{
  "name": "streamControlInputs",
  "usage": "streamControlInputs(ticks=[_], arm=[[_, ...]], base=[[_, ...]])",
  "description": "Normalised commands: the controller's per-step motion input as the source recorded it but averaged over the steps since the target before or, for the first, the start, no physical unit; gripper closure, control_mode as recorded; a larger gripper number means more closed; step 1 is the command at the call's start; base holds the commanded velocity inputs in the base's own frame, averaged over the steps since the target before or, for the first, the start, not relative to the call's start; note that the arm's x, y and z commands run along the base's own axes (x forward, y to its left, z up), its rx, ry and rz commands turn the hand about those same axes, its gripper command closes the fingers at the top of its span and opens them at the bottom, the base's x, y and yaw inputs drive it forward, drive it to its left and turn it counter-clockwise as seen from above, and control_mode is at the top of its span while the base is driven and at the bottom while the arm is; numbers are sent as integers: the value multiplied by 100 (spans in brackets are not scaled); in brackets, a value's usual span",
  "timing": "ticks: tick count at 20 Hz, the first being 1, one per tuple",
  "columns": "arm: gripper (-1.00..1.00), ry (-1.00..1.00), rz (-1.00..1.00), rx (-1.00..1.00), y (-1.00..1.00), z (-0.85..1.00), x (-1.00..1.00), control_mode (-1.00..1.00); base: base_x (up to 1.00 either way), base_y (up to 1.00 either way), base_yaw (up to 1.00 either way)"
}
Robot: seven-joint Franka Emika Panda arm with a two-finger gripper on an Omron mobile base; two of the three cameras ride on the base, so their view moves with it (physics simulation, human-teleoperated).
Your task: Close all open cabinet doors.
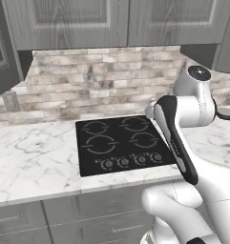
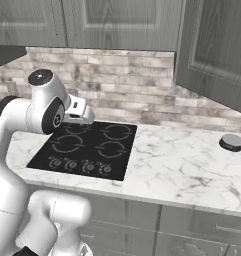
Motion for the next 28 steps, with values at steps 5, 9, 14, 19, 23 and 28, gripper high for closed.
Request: streamControlInputs(ticks=[5,9,14,19,23,28], arm=[[-100,0,0,0,0,0,0,100],[-100,0,0,0,0,0,0,100],[-100,0,0,0,0,0,0,100],[-100,0,0,0,0,0,0,100],[-100,0,0,0,0,0,0,100],[-100,0,0,0,0,0,0,100]], base=[[-78,50,0],[-52,61,0],[-14,88,0],[-18,89,0],[-11,92,0],[-11,92,0]])
